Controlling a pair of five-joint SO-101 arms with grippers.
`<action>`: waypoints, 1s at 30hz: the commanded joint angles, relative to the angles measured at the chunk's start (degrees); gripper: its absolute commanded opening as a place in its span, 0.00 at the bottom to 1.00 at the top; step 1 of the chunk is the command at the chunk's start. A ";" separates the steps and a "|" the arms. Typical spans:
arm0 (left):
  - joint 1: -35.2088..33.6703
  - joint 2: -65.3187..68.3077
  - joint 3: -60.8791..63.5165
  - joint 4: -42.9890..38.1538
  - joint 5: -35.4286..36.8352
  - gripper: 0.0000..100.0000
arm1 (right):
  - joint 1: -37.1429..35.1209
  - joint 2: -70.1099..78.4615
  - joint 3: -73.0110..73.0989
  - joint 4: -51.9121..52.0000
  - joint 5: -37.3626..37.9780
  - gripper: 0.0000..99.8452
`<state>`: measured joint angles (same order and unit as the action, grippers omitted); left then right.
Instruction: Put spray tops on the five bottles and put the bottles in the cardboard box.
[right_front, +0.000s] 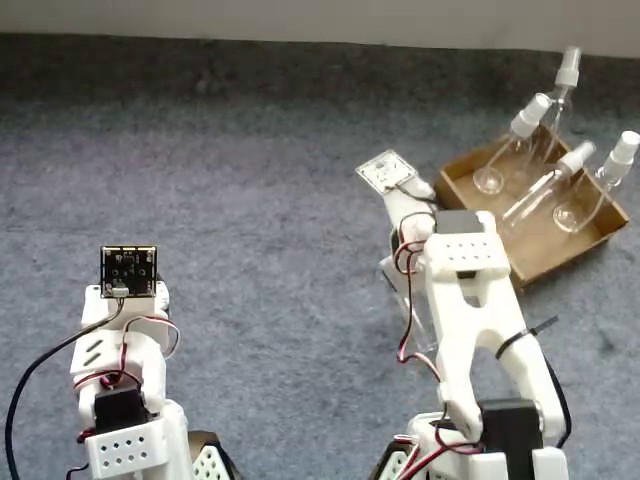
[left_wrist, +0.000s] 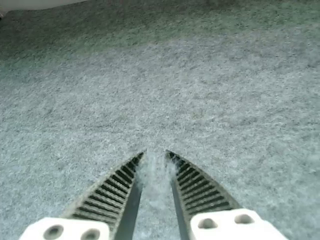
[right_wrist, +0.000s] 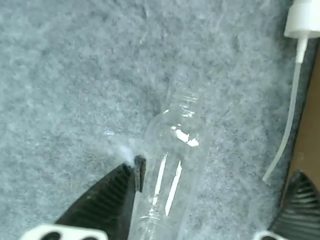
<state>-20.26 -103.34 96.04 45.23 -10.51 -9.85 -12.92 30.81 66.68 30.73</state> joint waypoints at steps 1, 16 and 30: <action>0.92 -0.40 1.01 -0.79 -0.44 0.02 | -0.57 5.58 -7.43 1.36 0.26 0.38; 0.92 -0.40 1.01 -0.79 -0.44 0.02 | -0.40 21.58 -8.40 -0.48 -4.13 0.38; 0.92 -0.40 1.01 -0.79 -0.44 0.02 | -0.40 21.49 -8.48 -0.84 -8.26 0.21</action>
<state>-20.26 -103.34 96.04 45.23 -10.51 -9.67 9.14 24.31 66.59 22.99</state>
